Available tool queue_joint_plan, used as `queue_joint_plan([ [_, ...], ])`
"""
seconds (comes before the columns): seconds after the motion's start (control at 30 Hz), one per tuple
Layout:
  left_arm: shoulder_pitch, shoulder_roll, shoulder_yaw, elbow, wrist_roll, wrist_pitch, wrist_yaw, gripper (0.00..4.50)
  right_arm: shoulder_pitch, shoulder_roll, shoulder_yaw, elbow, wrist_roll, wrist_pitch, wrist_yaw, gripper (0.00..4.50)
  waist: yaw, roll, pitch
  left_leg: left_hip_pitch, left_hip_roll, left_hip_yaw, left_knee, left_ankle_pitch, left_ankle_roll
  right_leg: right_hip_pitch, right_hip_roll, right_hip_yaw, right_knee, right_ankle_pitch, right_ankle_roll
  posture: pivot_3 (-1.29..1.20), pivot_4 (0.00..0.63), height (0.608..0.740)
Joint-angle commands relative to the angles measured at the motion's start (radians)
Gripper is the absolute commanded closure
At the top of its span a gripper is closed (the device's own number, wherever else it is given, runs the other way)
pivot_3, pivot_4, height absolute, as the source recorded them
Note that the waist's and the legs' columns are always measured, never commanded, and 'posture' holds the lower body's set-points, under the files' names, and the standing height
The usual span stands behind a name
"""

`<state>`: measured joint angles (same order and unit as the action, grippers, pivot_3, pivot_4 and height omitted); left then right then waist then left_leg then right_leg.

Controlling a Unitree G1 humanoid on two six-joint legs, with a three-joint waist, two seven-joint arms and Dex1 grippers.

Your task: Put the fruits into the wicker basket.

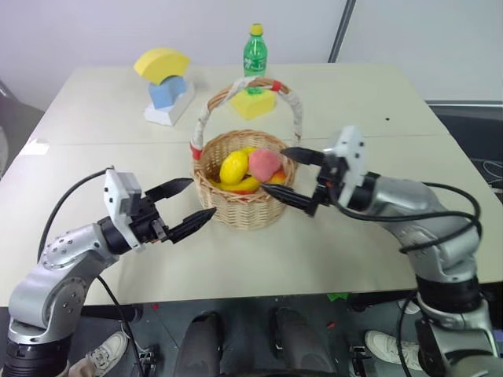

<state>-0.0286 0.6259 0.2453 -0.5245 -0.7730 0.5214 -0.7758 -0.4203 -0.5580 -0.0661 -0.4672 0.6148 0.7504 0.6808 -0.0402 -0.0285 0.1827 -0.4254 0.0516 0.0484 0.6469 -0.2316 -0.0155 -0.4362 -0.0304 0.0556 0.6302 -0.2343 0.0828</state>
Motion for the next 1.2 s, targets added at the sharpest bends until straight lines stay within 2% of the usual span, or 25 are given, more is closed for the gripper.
queue_joint_plan([
  [0.03,-0.011,-0.003,-0.017,-0.033,-0.016,-0.006,-0.006,0.00,-0.005,0.029,-0.057,0.017,-0.008,-0.026,-0.076,0.02,-0.006,0.000,0.000,0.000,0.000,0.000,0.000,0.000,0.000,0.000,0.000,0.000,0.000,0.000,0.000,0.00,0.150,0.740],
  [0.33,-0.053,-0.014,-0.055,-0.025,-0.009,-0.012,-0.005,0.00,-0.183,0.210,0.034,0.333,-0.219,-0.212,-0.241,0.02,-0.004,0.000,0.000,0.000,0.001,0.000,0.000,0.000,0.000,-0.001,0.003,0.000,0.001,0.001,-0.001,0.00,0.150,0.740],
  [0.43,-0.045,-0.018,-0.054,-0.038,-0.007,-0.016,0.005,0.00,-0.203,0.243,0.020,0.351,-0.210,-0.219,-0.253,0.89,-0.001,0.000,0.000,-0.001,0.001,-0.001,0.000,0.000,0.000,-0.001,0.003,0.000,0.001,0.000,0.000,0.00,0.150,0.740],
  [0.6,-0.031,-0.023,-0.061,-0.049,-0.003,-0.021,0.014,0.00,-0.198,0.248,0.006,0.318,-0.203,-0.211,-0.259,3.54,-0.002,0.000,0.000,-0.001,0.001,0.000,0.000,0.000,0.000,-0.001,0.002,0.000,0.001,0.000,0.001,0.00,0.150,0.740],
  [0.67,-0.040,-0.026,-0.073,-0.039,0.003,-0.024,0.013,0.00,-0.190,0.235,0.003,0.295,-0.222,-0.222,-0.270,4.45,-0.002,0.000,0.000,-0.001,0.001,-0.001,0.000,0.000,0.000,-0.001,0.002,0.000,0.001,0.000,0.001,0.00,0.150,0.740],
  [0.93,-0.072,-0.030,-0.095,-0.013,0.012,-0.026,-0.004,0.00,-0.175,0.141,-0.184,0.329,-0.301,-0.304,-0.413,4.45,0.002,0.000,0.000,-0.001,0.000,0.000,0.000,0.000,0.000,-0.001,0.002,0.000,0.001,0.000,0.001,0.00,0.150,0.740],
  [1.07,-0.095,-0.039,-0.118,-0.002,0.019,-0.029,-0.010,0.00,-0.200,0.053,-0.294,0.508,-0.402,-0.384,-0.563,4.45,0.002,0.000,0.000,-0.001,0.000,0.000,0.000,0.000,0.000,-0.001,0.002,0.001,0.000,0.000,0.000,0.00,0.150,0.740],
  [1.2,-0.109,-0.055,-0.138,0.000,0.032,-0.027,-0.005,0.00,-0.260,0.033,-0.344,0.700,-0.420,-0.425,-0.641,4.45,-0.008,0.001,0.000,0.000,0.000,0.000,0.000,0.000,0.000,-0.001,0.002,0.001,0.001,0.000,0.000,0.00,0.150,0.740],
])
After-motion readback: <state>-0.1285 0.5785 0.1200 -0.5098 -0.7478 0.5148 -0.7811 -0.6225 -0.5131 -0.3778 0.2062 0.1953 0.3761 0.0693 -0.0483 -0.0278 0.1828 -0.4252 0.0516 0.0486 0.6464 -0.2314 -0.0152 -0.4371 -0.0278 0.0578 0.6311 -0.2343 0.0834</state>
